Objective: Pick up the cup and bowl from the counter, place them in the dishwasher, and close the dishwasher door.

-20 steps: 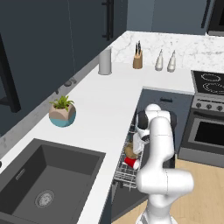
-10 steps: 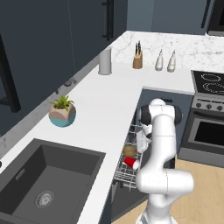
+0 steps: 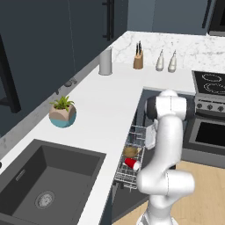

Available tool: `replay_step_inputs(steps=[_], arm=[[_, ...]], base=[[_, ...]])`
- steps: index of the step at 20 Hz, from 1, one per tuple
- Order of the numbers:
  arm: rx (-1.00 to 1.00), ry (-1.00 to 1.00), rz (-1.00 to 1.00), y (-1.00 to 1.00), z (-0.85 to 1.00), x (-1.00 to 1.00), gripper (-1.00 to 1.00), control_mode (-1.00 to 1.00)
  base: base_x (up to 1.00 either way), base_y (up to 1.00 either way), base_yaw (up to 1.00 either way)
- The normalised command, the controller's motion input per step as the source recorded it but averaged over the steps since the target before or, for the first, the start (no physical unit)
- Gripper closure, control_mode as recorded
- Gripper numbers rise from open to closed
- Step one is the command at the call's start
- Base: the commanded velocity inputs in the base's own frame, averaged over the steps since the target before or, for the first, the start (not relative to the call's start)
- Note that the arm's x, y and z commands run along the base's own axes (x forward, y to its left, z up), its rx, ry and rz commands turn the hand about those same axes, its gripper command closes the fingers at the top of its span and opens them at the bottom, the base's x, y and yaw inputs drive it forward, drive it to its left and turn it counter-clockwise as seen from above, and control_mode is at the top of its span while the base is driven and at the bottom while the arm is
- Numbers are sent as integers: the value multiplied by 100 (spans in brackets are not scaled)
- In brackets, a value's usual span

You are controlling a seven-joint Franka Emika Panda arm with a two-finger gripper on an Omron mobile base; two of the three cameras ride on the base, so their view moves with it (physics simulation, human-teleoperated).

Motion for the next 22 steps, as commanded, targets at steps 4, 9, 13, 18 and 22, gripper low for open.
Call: replay_step_inputs(steps=[4, 9, 13, 18, 22], arm=[[0, 4, -6, -38, 100, -60, -100, -100], [1, 7, -8, -47, 95, -82, -100, -100], [12, 14, -15, -57, 97, -93, -100, -100], [17, 7, -24, -42, 85, -99, -100, -100], [19, 17, -47, -29, 61, -82, -100, -100]], base=[[0, 0, 0], [0, 0, 0], [0, 0, 0], [0, 0, 0], [0, 0, 0]])
